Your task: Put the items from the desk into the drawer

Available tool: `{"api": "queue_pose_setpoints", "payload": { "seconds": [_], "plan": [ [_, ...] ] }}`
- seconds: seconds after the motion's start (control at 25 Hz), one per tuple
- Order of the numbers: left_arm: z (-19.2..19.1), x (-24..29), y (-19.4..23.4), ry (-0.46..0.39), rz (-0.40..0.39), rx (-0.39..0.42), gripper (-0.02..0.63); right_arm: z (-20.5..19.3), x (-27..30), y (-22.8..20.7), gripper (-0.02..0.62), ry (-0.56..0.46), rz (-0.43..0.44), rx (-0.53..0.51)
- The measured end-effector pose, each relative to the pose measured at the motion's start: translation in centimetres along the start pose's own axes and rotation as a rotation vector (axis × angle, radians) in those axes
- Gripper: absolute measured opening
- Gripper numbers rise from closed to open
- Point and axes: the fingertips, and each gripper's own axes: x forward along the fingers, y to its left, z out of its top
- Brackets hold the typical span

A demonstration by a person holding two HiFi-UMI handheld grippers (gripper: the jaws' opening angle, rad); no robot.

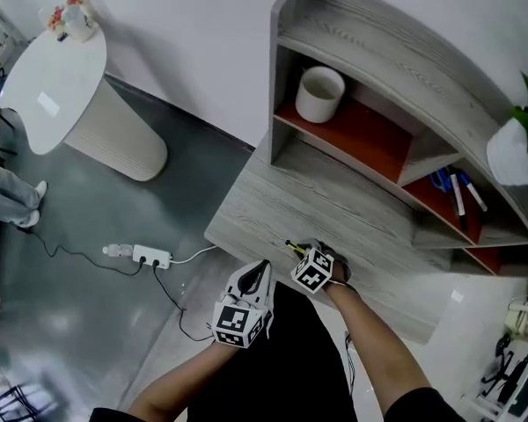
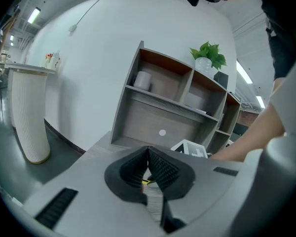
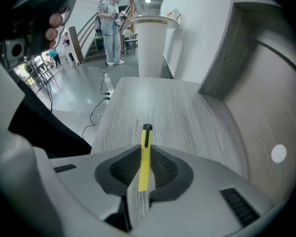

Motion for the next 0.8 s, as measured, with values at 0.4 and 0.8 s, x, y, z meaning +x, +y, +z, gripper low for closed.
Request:
{"api": "queue_pose_setpoints", "payload": {
  "seconds": [0.4,0.8],
  "plan": [
    [-2.2,-1.1,-4.7,0.034,-0.151,0.071,0.015,-3.7,-5.6,1.9,0.069,-0.075,-0.118,0.231],
    [-4.5,-2.2,-12.1,0.088,-0.345,0.133,0.015,-8.7,-12.0,5.6,0.069,-0.138,-0.255,0.387]
  ]
}}
